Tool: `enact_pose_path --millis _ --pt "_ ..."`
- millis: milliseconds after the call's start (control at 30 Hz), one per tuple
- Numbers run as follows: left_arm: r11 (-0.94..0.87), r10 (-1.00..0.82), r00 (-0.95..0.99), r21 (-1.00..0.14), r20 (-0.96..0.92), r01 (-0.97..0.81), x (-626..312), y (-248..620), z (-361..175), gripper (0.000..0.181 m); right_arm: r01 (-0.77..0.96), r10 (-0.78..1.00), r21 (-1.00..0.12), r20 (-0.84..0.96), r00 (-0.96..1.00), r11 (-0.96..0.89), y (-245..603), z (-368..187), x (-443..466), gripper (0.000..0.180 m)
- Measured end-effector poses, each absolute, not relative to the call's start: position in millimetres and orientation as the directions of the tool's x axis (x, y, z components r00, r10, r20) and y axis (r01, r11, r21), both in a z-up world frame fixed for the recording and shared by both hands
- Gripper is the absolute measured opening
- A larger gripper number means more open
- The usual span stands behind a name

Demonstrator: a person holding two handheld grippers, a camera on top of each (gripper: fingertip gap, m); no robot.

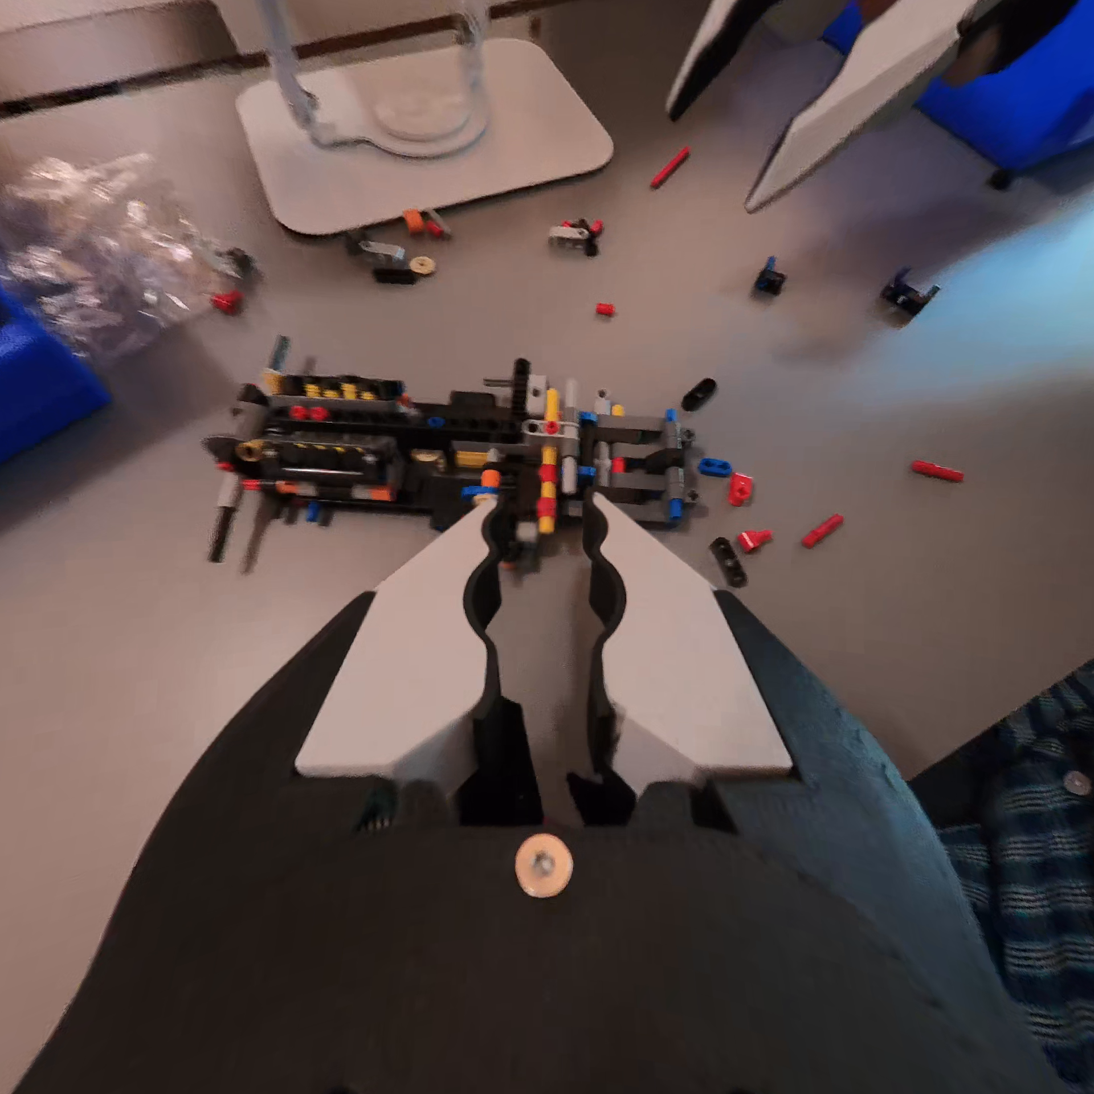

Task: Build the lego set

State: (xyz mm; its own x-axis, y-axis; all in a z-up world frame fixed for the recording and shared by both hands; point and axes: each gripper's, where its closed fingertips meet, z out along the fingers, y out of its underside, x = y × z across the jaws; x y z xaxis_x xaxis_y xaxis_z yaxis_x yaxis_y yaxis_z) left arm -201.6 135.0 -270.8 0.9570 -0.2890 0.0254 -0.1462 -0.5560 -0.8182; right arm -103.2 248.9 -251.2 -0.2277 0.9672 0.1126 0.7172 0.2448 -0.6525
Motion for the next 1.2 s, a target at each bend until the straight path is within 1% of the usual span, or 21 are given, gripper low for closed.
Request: enact_pose_path --millis 67,133,233,333,367,467,600,700,800,900,967,1100,1133,1200 --pt "-0.554 -0.248 0.969 -0.821 0.007 -0.136 -221 135 -265 0.024 0.717 0.967 -0.653 0.109 -0.231 0.245 248 -251 -103 0.049" --pt "-0.582 -0.241 0.97 -0.802 0.014 -0.134 -232 132 -266 0.026 0.721 0.965 -0.646 0.104 -0.24 0.249 246 -253 -102 0.049" --pt "-0.647 -0.279 0.959 -0.749 0.06 -0.141 -227 123 -280 0.028 0.733 0.959 -0.627 0.088 -0.269 0.264 239 -260 -102 0.048" --pt "-0.667 -0.336 0.941 -0.717 0.048 -0.201 -210 117 -293 0.04 0.742 0.948 -0.606 0.068 -0.31 0.286 227 -272 -105 0.047" --pt "-0.663 -0.338 0.941 -0.715 0.021 -0.222 -208 119 -297 0.041 0.745 0.944 -0.599 0.059 -0.326 0.294 222 -276 -107 0.046" --pt "-0.662 -0.327 0.945 -0.709 -0.019 -0.243 -205 125 -305 0.039 0.747 0.932 -0.589 0.032 -0.36 0.309 208 -287 -113 0.046" --pt "-0.659 -0.329 0.944 -0.714 -0.007 -0.235 -204 131 -306 0.038 0.748 0.923 -0.581 0.011 -0.386 0.32 194 -299 -120 0.045" --pt "-0.636 -0.4 0.916 -0.725 0.018 -0.264 -196 127 -299 0.032 0.751 0.92 -0.578 -0.002 -0.392 0.319 189 -306 -123 0.045" --pt "-0.629 -0.364 0.93 -0.725 -0.047 -0.282 -222 129 -291 0.04 0.754 0.921 -0.58 -0.016 -0.389 0.309 187 -309 -125 0.047" --pt "-0.614 -0.268 0.956 -0.743 -0.122 -0.266 -269 140 -281 0.039 0.756 0.922 -0.582 -0.024 -0.386 0.301 188 -311 -126 0.048" --pt "-0.634 -0.221 0.965 -0.731 -0.141 -0.251 -298 148 -286 0.042 0.755 0.925 -0.587 -0.028 -0.379 0.292 189 -311 -126 0.048" --pt "-0.688 -0.218 0.968 -0.684 -0.124 -0.242 -320 163 -310 0.05 0.754 0.929 -0.595 -0.03 -0.368 0.279 191 -310 -127 0.047" --pt "-0.694 -0.227 0.967 -0.677 -0.116 -0.244 -321 166 -316 0.048 0.753 0.929 -0.597 -0.033 -0.369 0.277 191 -310 -127 0.047" --pt "-0.709 -0.237 0.966 -0.661 -0.106 -0.246 -322 170 -326 0.037 0.751 0.928 -0.601 -0.04 -0.369 0.273 190 -309 -128 0.047"
